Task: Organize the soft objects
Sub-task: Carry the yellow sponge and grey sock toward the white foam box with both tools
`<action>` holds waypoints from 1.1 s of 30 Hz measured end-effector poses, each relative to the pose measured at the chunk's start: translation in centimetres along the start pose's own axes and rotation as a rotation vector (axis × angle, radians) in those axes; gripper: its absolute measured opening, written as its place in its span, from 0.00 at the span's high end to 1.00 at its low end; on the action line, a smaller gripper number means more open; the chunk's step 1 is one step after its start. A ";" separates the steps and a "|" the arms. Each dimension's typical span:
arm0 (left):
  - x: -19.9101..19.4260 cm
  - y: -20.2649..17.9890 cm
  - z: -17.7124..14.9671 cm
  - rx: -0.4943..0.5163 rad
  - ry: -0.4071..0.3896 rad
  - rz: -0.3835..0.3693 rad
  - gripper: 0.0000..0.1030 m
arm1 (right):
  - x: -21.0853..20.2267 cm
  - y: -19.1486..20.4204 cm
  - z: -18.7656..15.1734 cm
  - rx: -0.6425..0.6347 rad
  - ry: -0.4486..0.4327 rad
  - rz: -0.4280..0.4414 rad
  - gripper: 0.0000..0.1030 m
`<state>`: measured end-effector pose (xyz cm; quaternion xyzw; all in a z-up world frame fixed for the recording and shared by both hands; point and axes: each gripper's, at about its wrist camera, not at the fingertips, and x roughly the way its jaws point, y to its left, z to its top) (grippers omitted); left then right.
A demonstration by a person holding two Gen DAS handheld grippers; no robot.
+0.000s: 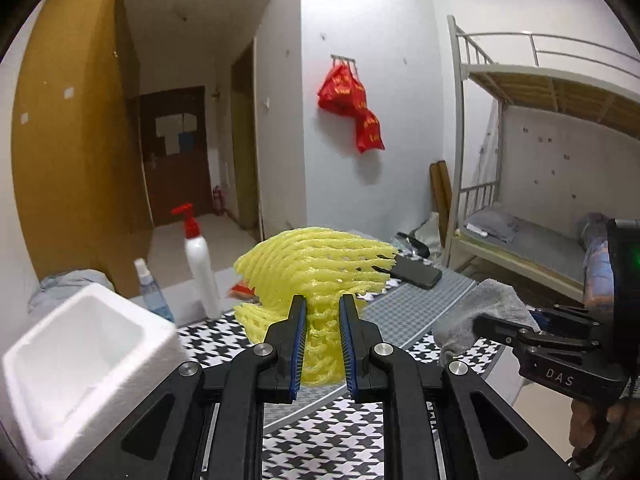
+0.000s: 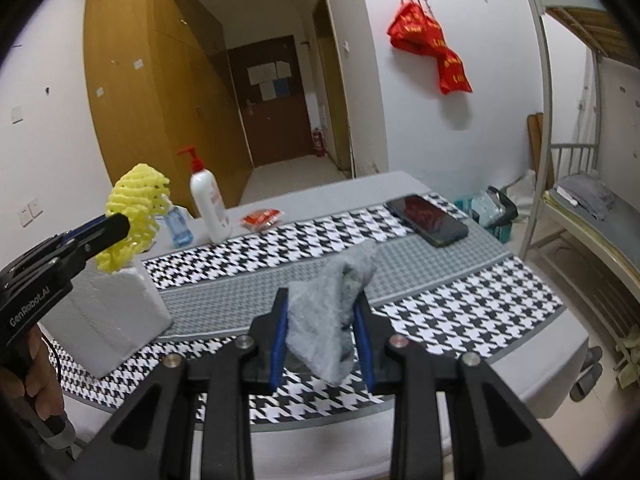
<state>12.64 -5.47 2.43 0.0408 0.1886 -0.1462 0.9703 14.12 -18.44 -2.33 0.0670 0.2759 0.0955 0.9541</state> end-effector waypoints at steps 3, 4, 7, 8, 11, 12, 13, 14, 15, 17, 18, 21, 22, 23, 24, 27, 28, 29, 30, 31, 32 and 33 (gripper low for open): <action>-1.5 0.5 0.5 -0.005 -0.028 0.021 0.83 | -1.1 1.1 0.6 -0.024 -0.030 0.019 0.67; -1.9 0.7 0.6 -0.009 -0.034 0.030 0.83 | -1.5 1.5 0.7 -0.030 -0.041 0.025 0.67; -2.8 1.3 0.8 -0.018 -0.048 0.051 0.83 | -2.5 2.6 1.3 -0.054 -0.072 0.049 0.67; -3.1 1.5 0.8 -0.021 -0.052 0.062 0.83 | -2.8 2.9 1.5 -0.059 -0.080 0.056 0.67; -4.1 2.1 1.0 -0.027 -0.068 0.093 0.83 | -3.5 3.8 1.9 -0.075 -0.103 0.082 0.67; -4.5 2.3 1.0 -0.031 -0.073 0.104 0.83 | -3.8 4.1 2.1 -0.081 -0.110 0.092 0.67; -5.0 2.6 1.1 -0.034 -0.080 0.116 0.83 | -3.9 4.3 2.2 -0.086 -0.116 0.100 0.67; -5.3 2.8 1.1 -0.038 -0.087 0.130 0.83 | -4.0 4.6 2.3 -0.089 -0.122 0.108 0.67; -5.6 2.9 1.1 -0.040 -0.093 0.146 0.83 | -4.1 4.8 2.5 -0.093 -0.127 0.118 0.67; -6.4 3.4 1.1 -0.044 -0.104 0.167 0.83 | -4.2 5.3 2.6 -0.100 -0.133 0.136 0.67; -6.6 3.6 1.1 -0.047 -0.105 0.177 0.83 | -4.2 5.6 2.7 -0.102 -0.137 0.145 0.67; -7.2 4.4 1.0 -0.052 -0.106 0.207 0.83 | -4.0 6.5 2.9 -0.115 -0.141 0.173 0.67; -7.4 4.7 1.0 -0.053 -0.108 0.221 0.83 | -3.9 6.9 3.0 -0.121 -0.142 0.181 0.67; -7.6 5.0 0.9 -0.057 -0.110 0.229 0.83 | -3.9 7.3 3.0 -0.128 -0.144 0.189 0.67; -7.9 5.3 0.8 -0.062 -0.110 0.236 0.83 | -3.8 7.8 3.1 -0.134 -0.147 0.200 0.67; -8.3 6.8 0.5 -0.089 -0.110 0.263 0.83 | -3.7 9.3 3.3 -0.154 -0.150 0.229 0.67; -8.5 7.3 0.4 -0.092 -0.108 0.271 0.83 | -3.6 9.7 3.4 -0.162 -0.150 0.238 0.67; -8.5 7.7 0.4 -0.096 -0.106 0.281 0.83 | -3.5 10.2 3.4 -0.170 -0.151 0.248 0.67; -8.7 8.1 0.3 -0.102 -0.104 0.290 0.83 | -3.3 10.8 3.5 -0.176 -0.149 0.257 0.67; -8.8 8.5 0.2 -0.106 -0.101 0.295 0.83 | -3.2 11.2 3.6 -0.182 -0.148 0.264 0.67; -8.9 8.9 0.1 -0.110 -0.100 0.301 0.83 | -3.0 11.7 3.6 -0.190 -0.147 0.273 0.67; -9.1 9.1 0.0 -0.113 -0.100 0.310 0.83 | -2.8 12.3 3.7 -0.200 -0.146 0.283 0.67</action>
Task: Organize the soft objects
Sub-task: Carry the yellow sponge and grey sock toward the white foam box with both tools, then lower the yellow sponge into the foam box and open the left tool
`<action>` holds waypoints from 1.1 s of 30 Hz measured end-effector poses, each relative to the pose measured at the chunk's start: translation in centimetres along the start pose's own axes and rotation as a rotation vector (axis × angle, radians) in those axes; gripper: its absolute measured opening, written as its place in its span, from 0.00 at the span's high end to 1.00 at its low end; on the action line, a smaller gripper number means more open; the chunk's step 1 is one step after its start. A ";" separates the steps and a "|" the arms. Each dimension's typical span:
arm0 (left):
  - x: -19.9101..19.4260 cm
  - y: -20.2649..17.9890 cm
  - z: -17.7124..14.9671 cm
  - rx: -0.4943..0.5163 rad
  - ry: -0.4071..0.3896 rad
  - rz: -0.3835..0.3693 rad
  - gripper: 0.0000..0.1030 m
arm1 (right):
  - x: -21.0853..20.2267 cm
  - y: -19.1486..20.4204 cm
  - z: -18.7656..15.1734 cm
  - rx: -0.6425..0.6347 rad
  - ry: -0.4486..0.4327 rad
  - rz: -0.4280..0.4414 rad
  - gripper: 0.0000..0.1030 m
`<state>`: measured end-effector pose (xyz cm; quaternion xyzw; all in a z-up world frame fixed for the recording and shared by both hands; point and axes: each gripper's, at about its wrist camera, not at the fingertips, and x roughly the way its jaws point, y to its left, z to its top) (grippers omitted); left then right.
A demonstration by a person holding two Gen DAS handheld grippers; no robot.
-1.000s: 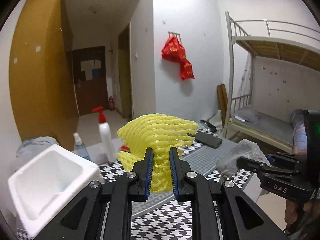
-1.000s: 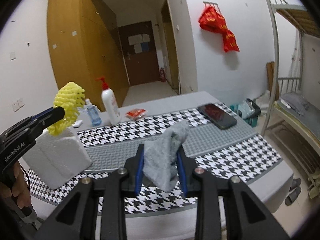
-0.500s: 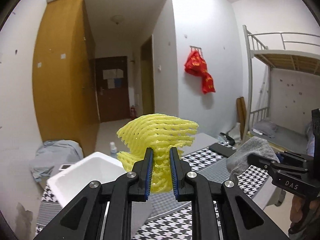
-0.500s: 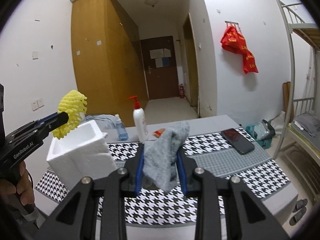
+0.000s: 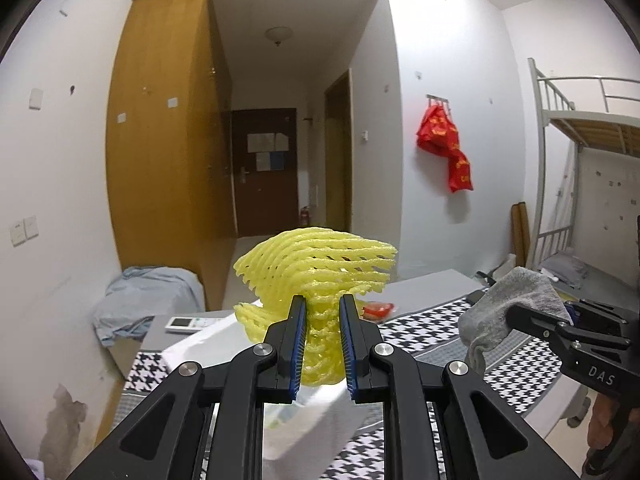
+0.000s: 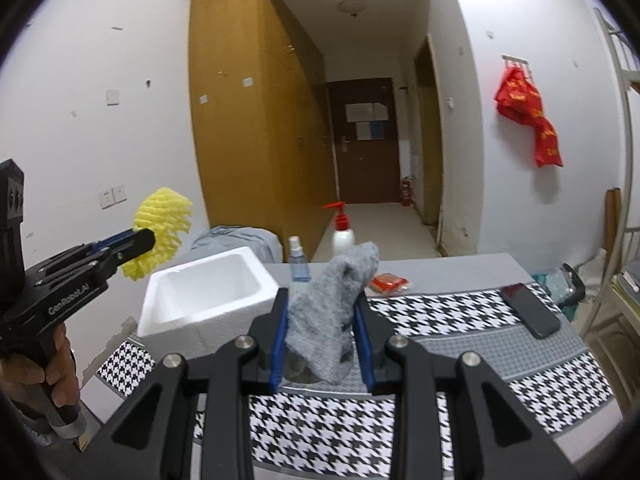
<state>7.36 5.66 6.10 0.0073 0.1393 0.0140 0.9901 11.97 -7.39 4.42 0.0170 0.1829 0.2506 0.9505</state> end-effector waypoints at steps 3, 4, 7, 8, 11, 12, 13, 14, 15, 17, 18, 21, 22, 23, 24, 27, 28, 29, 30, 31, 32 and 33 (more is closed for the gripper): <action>0.2 1.0 -0.1 -0.011 0.002 0.021 0.83 | 0.9 1.3 0.3 -0.022 0.005 0.034 0.67; 0.3 1.4 -0.1 -0.015 0.004 0.030 0.83 | 1.2 1.7 0.4 -0.029 0.006 0.043 0.67; 0.6 2.4 -0.3 -0.026 0.013 0.047 0.83 | 1.9 2.9 0.6 -0.050 0.009 0.072 0.67; 0.7 2.6 -0.4 -0.029 0.016 0.050 0.83 | 2.0 3.3 0.7 -0.056 0.009 0.080 0.67; 1.3 3.4 -0.5 -0.038 0.027 0.058 0.83 | 2.6 4.2 0.9 -0.068 0.008 0.104 0.67; 1.5 3.6 -0.5 -0.040 0.033 0.058 0.82 | 2.7 4.4 1.0 -0.073 0.008 0.111 0.67; 1.7 3.8 -0.6 -0.044 0.038 0.057 0.82 | 2.9 4.6 1.0 -0.075 0.008 0.115 0.67; 2.0 3.9 -0.5 -0.046 0.043 0.053 0.82 | 3.0 4.7 1.1 -0.076 0.008 0.118 0.67; 2.5 4.0 -0.5 -0.045 0.051 0.049 0.82 | 3.1 4.8 1.1 -0.076 0.009 0.118 0.67; 3.2 4.2 -0.6 -0.048 0.064 0.047 0.82 | 3.4 4.6 1.1 -0.072 0.013 0.115 0.67; 3.5 4.2 -0.6 -0.049 0.071 0.043 0.82 | 3.6 4.7 1.2 -0.071 0.014 0.113 0.67; 4.7 4.3 -0.5 -0.051 0.086 0.041 0.81 | 4.0 4.6 1.2 -0.066 0.018 0.103 0.67; 5.1 4.4 -0.6 -0.054 0.095 0.037 0.81 | 4.2 4.7 1.2 -0.066 0.020 0.098 0.67; 5.5 4.4 -0.7 -0.056 0.102 0.034 0.81 | 4.2 4.6 1.2 -0.065 0.021 0.094 0.67; 5.9 4.6 -0.7 -0.057 0.107 0.034 0.81 | 4.3 4.6 1.2 -0.065 0.023 0.092 0.67; 6.9 4.9 -0.7 -0.063 0.120 0.043 0.63 | 4.5 4.5 1.2 -0.063 0.026 0.082 0.67; 7.0 5.0 -0.9 -0.068 0.124 0.047 0.52 | 4.6 4.4 1.2 -0.063 0.028 0.079 0.67; 7.1 5.1 -1.0 -0.070 0.126 0.052 0.46 | 4.7 4.4 1.2 -0.063 0.031 0.075 0.67; 7.1 5.3 -1.1 -0.075 0.124 0.060 0.35 | 4.8 4.3 1.2 -0.063 0.034 0.072 0.67; 7.0 5.4 -1.1 -0.078 0.120 0.064 0.25 | 4.9 4.3 1.2 -0.061 0.035 0.070 0.67; 6.9 5.4 -1.2 -0.080 0.116 0.071 0.21 | 4.9 4.3 1.2 -0.061 0.036 0.069 0.67; 6.7 5.5 -1.2 -0.081 0.106 0.077 0.12 | 5.0 4.3 1.2 -0.060 0.036 0.068 0.67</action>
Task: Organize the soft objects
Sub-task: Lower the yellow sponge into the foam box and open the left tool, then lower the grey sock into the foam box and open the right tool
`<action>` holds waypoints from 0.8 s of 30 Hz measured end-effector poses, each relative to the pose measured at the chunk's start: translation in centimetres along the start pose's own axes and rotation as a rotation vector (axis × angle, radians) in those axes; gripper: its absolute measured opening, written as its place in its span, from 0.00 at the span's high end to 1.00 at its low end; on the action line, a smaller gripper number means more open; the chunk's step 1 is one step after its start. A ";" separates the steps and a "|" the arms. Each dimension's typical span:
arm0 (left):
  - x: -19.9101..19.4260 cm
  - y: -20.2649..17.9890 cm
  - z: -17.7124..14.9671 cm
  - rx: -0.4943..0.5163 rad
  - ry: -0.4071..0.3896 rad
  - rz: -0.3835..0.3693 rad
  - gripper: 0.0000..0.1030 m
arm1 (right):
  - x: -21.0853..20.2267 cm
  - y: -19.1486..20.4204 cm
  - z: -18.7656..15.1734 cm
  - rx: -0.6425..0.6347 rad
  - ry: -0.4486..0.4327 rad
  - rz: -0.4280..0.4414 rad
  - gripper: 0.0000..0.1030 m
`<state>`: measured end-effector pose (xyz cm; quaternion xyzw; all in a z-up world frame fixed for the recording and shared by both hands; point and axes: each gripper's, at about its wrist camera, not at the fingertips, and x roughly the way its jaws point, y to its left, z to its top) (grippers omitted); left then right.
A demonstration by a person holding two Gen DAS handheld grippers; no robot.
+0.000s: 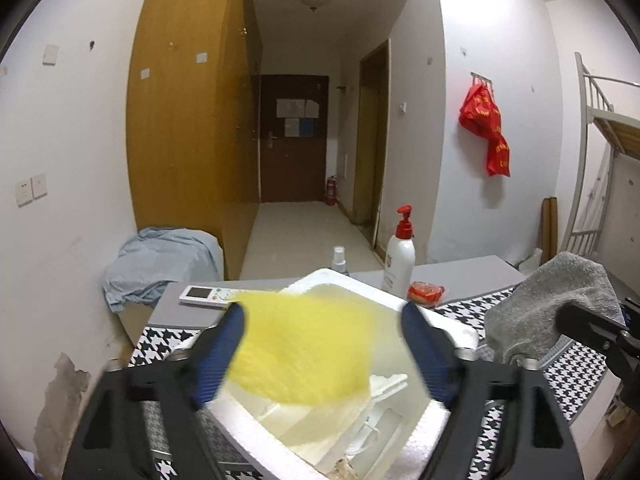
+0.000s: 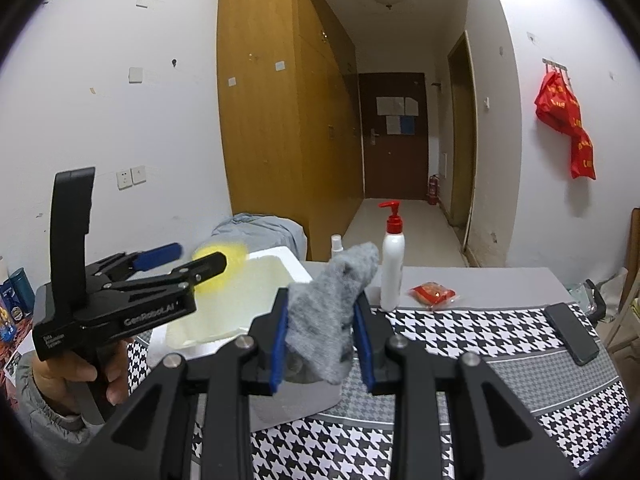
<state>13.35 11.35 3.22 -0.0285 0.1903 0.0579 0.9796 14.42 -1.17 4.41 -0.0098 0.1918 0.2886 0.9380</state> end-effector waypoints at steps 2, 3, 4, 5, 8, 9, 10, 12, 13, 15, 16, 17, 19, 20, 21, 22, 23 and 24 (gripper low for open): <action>-0.2 0.1 0.0 -0.001 -0.013 -0.005 0.02 | 0.0 0.0 0.0 0.001 0.001 0.000 0.67; -0.4 0.1 -0.1 -0.005 -0.024 -0.005 0.01 | 0.1 0.0 0.0 0.003 0.003 -0.001 0.67; -0.6 0.2 -0.1 -0.009 -0.032 -0.007 0.01 | 0.1 0.0 0.1 0.003 0.003 -0.001 0.67; -0.7 0.2 -0.1 -0.007 -0.030 -0.012 0.01 | 0.1 0.0 0.1 0.003 0.003 -0.002 0.67; -0.9 0.1 -0.2 0.006 -0.031 -0.006 0.01 | 0.2 0.0 0.1 0.005 0.004 -0.003 0.67; -1.0 0.1 -0.2 0.009 -0.034 -0.003 0.01 | 0.2 0.0 0.1 0.002 0.005 -0.003 0.67; -1.2 0.3 -0.3 0.006 -0.036 0.000 0.01 | 0.2 0.0 0.1 0.000 0.005 -0.004 0.67; -1.4 0.6 -0.4 -0.006 -0.036 0.003 0.01 | 0.3 0.1 0.1 -0.001 0.006 -0.004 0.67; -1.6 0.9 -0.4 -0.014 -0.036 0.004 0.01 | 0.4 0.1 0.2 0.000 0.006 -0.004 0.67; -1.9 1.2 -0.5 -0.017 -0.038 0.015 0.01 | 0.5 0.2 0.2 -0.001 0.006 -0.005 0.67; -2.0 1.4 -0.6 -0.017 -0.039 0.023 0.01 | 0.6 0.3 0.3 -0.001 0.006 -0.004 0.67; -2.2 1.6 -0.7 -0.019 -0.040 0.033 0.01 | 0.7 0.3 0.4 -0.001 0.004 -0.001 0.67; -2.4 2.2 -0.8 -0.024 -0.043 0.046 0.01 | 0.9 0.6 0.5 -0.006 0.003 0.005 0.67; -2.5 2.4 -0.8 -0.025 -0.043 0.054 0.01 | 1.0 0.8 0.6 -0.007 0.004 0.008 0.67; -2.7 2.8 -0.8 -0.028 -0.044 0.066 0.01 | 1.2 1.0 0.7 -0.011 0.004 0.013 0.67; -2.9 3.1 -0.9 -0.033 -0.046 0.079 0.01 | 1.3 1.2 0.8 -0.014 0.004 0.016 0.67; -3.0 3.5 -0.9 -0.038 -0.047 0.086 0.01 | 1.4 1.5 0.8 -0.019 0.004 0.023 0.67; -3.2 3.9 -1.0 -0.042 -0.047 0.093 0.01 | 1.6 1.8 0.9 -0.024 0.003 0.031 0.67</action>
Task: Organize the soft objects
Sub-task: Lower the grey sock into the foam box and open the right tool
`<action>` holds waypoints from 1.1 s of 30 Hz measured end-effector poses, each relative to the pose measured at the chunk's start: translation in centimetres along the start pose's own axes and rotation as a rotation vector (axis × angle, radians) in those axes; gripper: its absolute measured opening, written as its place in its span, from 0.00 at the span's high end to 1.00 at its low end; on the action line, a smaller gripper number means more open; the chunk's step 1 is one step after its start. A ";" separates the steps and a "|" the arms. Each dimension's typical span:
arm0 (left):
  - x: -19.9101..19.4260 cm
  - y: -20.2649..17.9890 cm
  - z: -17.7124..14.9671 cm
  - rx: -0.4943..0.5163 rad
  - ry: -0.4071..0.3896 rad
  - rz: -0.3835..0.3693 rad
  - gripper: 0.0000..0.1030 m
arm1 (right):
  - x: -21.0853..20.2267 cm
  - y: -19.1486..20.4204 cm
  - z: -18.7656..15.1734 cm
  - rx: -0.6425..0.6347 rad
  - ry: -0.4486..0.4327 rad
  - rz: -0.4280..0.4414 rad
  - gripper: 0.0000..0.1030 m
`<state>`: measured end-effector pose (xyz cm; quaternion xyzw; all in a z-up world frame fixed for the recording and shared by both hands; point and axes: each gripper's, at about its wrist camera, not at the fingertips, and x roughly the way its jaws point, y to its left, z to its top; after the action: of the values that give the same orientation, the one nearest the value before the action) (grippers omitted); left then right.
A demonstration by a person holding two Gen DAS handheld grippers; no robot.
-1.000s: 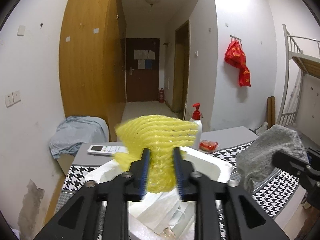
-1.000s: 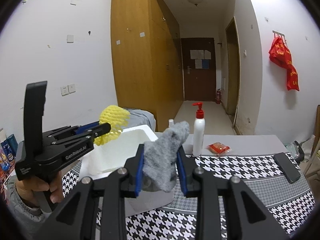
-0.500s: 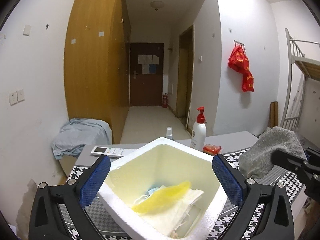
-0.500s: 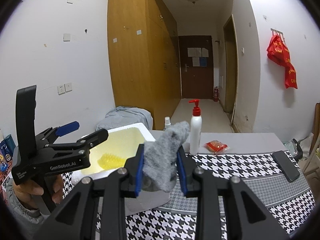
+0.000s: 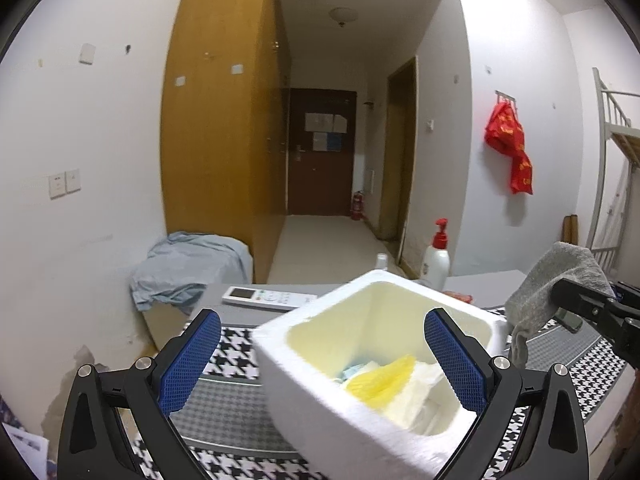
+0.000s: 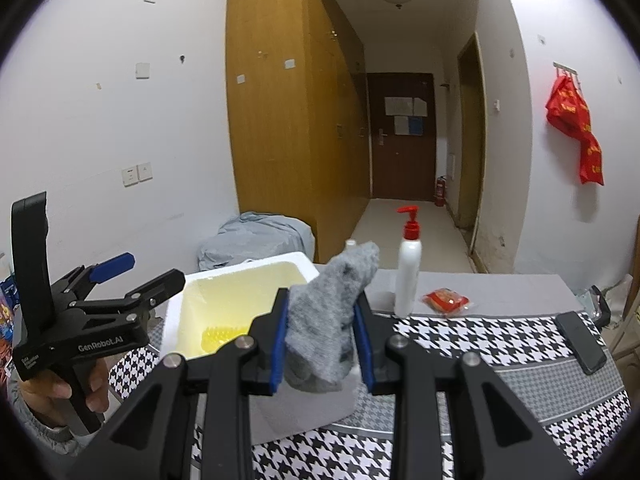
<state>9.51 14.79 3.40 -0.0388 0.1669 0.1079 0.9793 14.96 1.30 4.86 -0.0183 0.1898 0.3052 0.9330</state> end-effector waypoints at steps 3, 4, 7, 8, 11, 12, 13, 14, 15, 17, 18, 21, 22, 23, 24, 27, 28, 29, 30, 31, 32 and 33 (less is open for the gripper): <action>-0.8 1.1 -0.2 -0.014 -0.012 0.028 0.01 | 0.5 0.9 0.4 -0.010 -0.004 0.023 0.67; -1.0 1.5 -0.3 -0.015 -0.015 0.038 0.01 | 0.6 1.2 0.5 -0.014 -0.006 0.031 0.67; -1.6 2.3 -0.5 -0.026 -0.018 0.059 0.01 | 1.3 2.1 0.9 -0.027 -0.005 0.047 0.67; -1.7 2.4 -0.5 -0.029 -0.017 0.061 0.01 | 1.5 2.4 1.0 -0.030 -0.006 0.052 0.67; -2.1 2.9 -0.6 -0.030 -0.020 0.070 0.01 | 2.1 3.0 1.6 -0.034 -0.007 0.074 0.70; -2.2 3.0 -0.7 -0.029 -0.022 0.075 0.01 | 2.4 3.3 1.8 -0.038 -0.003 0.080 0.71; -2.3 3.2 -0.8 -0.028 -0.022 0.080 0.01 | 2.6 3.5 1.9 -0.041 -0.003 0.085 0.72; -2.5 3.4 -0.8 -0.028 -0.022 0.082 0.01 | 2.7 3.6 2.1 -0.043 -0.003 0.090 0.72; -2.6 3.5 -0.9 -0.031 -0.023 0.086 0.01 | 2.9 3.9 2.2 -0.045 -0.005 0.097 0.72; -2.7 3.8 -0.9 -0.042 -0.025 0.092 0.01 | 3.3 4.2 2.4 -0.047 -0.004 0.110 0.72; -2.8 4.0 -1.0 -0.045 -0.025 0.093 0.01 | 3.5 4.4 2.6 -0.049 -0.005 0.116 0.72; -3.0 4.3 -1.3 -0.060 -0.022 0.103 0.01 | 4.1 4.6 2.8 -0.048 -0.003 0.128 0.72; -3.0 4.5 -1.3 -0.062 -0.021 0.104 0.01 | 4.2 4.7 2.9 -0.044 -0.003 0.132 0.72; -2.9 4.6 -1.3 -0.063 -0.020 0.107 0.01 | 4.4 4.8 3.0 -0.045 -0.002 0.138 0.72; -2.9 4.6 -1.3 -0.063 -0.018 0.111 0.01 | 4.6 5.0 3.0 -0.052 0.001 0.143 0.72; -3.0 4.8 -1.5 -0.067 -0.015 0.116 0.01 | 5.3 5.2 2.8 -0.053 0.014 0.142 0.72; -3.0 4.9 -1.5 -0.066 -0.014 0.119 0.01 | 5.6 5.3 2.7 -0.053 0.023 0.147 0.72; -3.1 4.9 -1.6 -0.067 -0.014 0.123 0.01 | 5.8 5.3 2.6 -0.051 0.030 0.149 0.72; -3.1 5.0 -1.6 -0.068 -0.013 0.126 0.01 | 6.1 5.4 2.5 -0.050 0.039 0.150 0.71; -3.1 5.0 -1.6 -0.067 -0.011 0.125 0.01 | 6.2 5.4 2.4 -0.049 0.048 0.154 0.71; -3.2 5.0 -1.6 -0.067 -0.012 0.126 0.01 | 6.3 5.5 2.3 -0.049 0.051 0.155 0.72; -3.3 5.0 -1.6 -0.069 -0.014 0.128 0.01 | 6.3 5.6 2.3 -0.053 0.052 0.155 0.71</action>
<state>4.87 18.82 2.75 -0.0611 0.1585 0.1761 0.9696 17.23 9.73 5.11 -0.0363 0.2068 0.3806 0.9006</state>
